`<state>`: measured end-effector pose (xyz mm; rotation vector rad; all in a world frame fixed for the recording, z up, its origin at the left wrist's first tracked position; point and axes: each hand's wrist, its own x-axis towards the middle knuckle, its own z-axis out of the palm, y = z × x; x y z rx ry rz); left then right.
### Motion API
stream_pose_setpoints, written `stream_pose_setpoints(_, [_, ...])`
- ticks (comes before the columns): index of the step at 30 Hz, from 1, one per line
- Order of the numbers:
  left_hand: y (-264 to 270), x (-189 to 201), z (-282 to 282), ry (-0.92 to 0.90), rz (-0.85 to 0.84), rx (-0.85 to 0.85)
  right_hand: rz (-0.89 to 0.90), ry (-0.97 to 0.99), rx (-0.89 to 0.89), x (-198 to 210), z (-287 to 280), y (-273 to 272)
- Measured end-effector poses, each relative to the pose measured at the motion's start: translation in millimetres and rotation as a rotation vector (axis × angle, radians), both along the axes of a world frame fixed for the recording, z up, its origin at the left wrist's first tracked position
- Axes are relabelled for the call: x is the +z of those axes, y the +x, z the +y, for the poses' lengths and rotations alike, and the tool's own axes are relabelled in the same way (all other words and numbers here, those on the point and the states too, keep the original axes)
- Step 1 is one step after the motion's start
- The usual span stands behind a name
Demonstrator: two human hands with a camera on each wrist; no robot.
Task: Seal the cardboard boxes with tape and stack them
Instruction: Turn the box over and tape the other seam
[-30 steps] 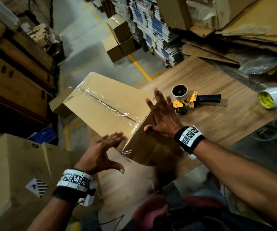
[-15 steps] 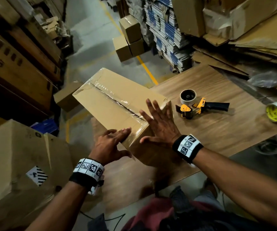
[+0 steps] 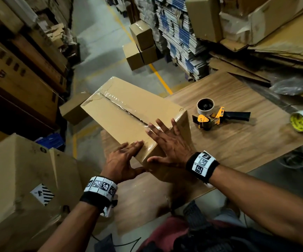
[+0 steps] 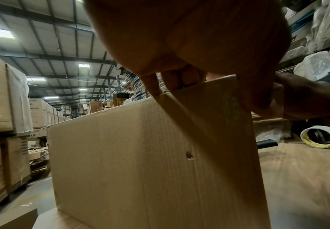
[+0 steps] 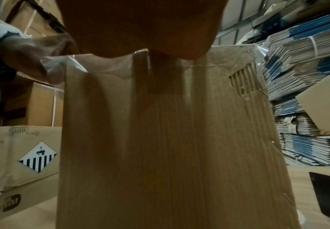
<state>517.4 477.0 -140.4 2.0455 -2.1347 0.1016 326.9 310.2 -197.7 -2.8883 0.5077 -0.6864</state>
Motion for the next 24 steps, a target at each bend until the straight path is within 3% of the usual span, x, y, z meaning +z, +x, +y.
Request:
stream_pose_setpoints(20, [-43.0,-36.6,0.5,-0.310,0.380,0.297,0.021,-0.056,0.000,1.0,3.4,-6.0])
stream_pose_setpoints(24, [-41.3,-46.4,4.2,-0.285,0.361,0.238,-0.008,-0.023,-0.015,-1.3,7.9,-3.1])
